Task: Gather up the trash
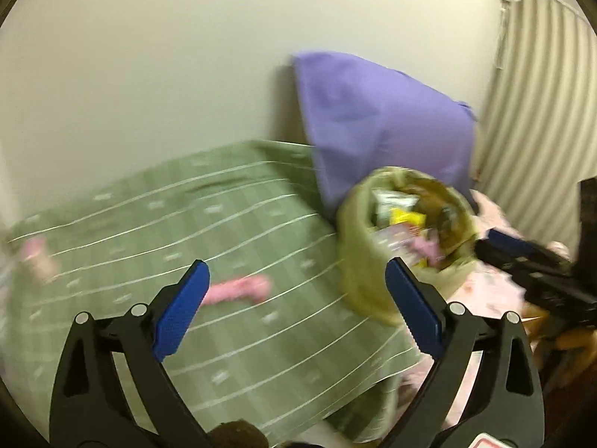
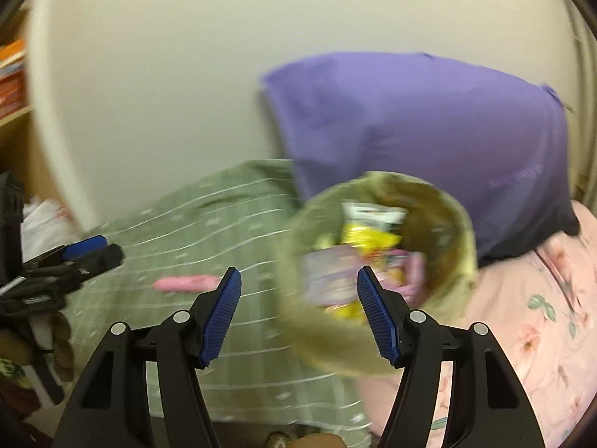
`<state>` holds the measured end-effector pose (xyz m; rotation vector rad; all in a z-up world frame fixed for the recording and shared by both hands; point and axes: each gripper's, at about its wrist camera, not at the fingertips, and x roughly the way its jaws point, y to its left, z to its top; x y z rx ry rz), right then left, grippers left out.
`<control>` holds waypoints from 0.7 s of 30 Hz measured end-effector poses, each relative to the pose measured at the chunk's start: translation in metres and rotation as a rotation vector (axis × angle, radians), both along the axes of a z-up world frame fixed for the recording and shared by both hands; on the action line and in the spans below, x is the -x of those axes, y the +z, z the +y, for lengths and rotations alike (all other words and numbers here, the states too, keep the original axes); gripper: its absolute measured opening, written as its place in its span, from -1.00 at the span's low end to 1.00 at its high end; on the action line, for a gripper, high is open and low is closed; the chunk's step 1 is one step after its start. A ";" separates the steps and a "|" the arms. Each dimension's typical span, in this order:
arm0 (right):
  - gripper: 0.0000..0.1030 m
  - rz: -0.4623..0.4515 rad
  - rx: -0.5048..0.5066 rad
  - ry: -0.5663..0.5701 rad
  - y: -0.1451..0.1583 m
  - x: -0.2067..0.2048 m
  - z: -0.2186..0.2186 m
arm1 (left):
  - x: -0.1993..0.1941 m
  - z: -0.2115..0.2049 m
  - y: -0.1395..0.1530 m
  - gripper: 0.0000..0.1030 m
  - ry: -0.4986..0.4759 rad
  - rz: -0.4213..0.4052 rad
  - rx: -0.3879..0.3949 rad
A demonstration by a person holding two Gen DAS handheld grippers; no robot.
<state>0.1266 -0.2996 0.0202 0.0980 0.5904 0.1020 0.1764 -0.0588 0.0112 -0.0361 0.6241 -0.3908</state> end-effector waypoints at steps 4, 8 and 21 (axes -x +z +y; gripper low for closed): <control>0.19 -0.012 0.029 0.089 0.005 0.030 0.041 | 0.044 0.041 -0.007 0.76 0.156 -0.002 -0.015; 0.19 0.000 -0.025 0.164 0.002 0.050 0.067 | 0.081 0.071 -0.010 0.76 0.278 0.006 -0.053; 0.19 -0.031 0.026 0.209 -0.008 0.100 0.136 | 0.166 0.097 0.014 0.76 0.392 -0.094 -0.105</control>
